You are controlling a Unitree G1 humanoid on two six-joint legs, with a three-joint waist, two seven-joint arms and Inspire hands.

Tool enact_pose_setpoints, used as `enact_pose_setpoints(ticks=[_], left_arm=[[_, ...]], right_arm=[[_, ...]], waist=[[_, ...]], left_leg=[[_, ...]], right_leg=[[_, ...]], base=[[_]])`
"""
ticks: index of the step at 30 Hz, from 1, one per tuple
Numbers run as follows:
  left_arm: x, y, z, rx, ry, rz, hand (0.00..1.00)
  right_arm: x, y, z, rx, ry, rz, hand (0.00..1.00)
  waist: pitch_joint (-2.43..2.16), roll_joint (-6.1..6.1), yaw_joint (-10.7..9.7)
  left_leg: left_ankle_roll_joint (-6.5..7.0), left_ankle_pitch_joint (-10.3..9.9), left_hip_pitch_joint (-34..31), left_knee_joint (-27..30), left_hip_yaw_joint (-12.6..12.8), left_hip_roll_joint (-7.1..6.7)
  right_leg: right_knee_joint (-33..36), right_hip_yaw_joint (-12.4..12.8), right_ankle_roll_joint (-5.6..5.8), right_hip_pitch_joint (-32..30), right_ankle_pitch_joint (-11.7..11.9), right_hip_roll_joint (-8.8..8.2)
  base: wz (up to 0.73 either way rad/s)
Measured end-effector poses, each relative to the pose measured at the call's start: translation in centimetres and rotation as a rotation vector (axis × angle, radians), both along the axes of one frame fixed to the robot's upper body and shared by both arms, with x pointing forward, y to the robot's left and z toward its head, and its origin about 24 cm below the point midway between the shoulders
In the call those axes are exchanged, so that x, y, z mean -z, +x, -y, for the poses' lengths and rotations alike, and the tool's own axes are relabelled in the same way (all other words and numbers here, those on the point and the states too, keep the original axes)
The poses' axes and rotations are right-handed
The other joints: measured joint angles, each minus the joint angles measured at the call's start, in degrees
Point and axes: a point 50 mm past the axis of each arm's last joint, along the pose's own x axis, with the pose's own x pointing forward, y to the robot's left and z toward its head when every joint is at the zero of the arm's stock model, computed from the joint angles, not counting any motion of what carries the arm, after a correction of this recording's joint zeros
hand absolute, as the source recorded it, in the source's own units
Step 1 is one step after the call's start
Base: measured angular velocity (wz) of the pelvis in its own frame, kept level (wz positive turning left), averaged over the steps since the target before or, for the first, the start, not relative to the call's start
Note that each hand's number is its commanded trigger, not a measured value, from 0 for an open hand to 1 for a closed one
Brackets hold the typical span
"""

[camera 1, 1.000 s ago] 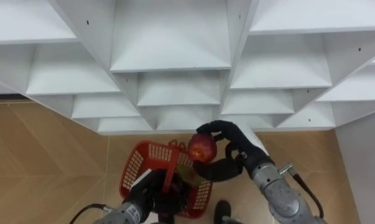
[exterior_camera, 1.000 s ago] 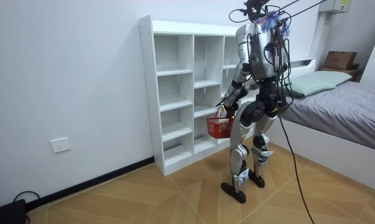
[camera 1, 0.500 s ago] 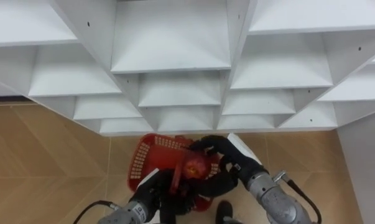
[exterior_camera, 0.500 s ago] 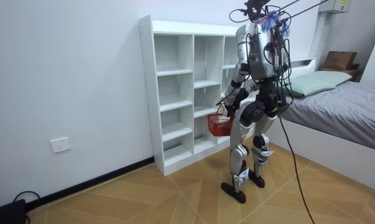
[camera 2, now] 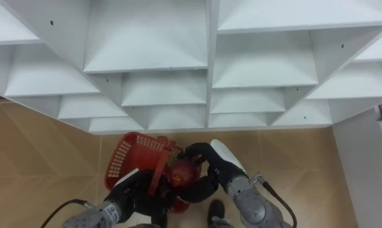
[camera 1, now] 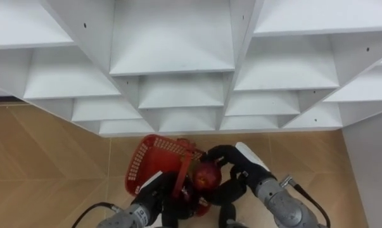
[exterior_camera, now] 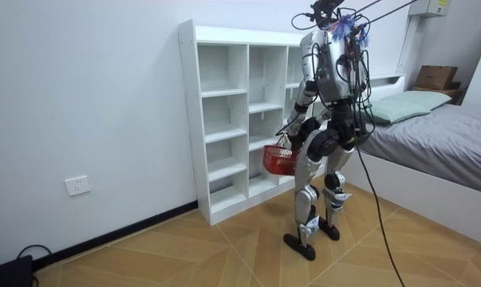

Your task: Collect fruits from the closet

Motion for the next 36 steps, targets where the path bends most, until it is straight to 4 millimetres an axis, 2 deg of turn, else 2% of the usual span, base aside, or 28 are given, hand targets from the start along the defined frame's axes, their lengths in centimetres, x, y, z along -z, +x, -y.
enact_pose_setpoints(ticks=[11, 36], left_arm=[[-0.4, 0.2, 0.4, 0.034, -0.035, 0.035, 1.00], [-0.4, 0.1, 0.9, 0.089, -0.077, 0.018, 1.00]], right_arm=[[1.9, -0.8, 1.2, -0.001, -0.086, -0.078, 1.00], [2.0, -0.6, 0.4, -0.024, -0.105, -0.066, 1.00]], waist=[[0.06, -0.11, 0.0], [0.06, -0.10, 0.0]], left_leg=[[0.02, 0.0, -0.9, 0.5, -0.1, -0.09], [0.02, 0.0, -0.7, 1.2, 0.1, -0.02]], right_leg=[[0.1, 0.1, 0.10, -0.8, 0.0, -0.05], [1.3, 0.9, 0.07, -0.9, 0.0, 0.11]], base=[[0.00], [0.00]])
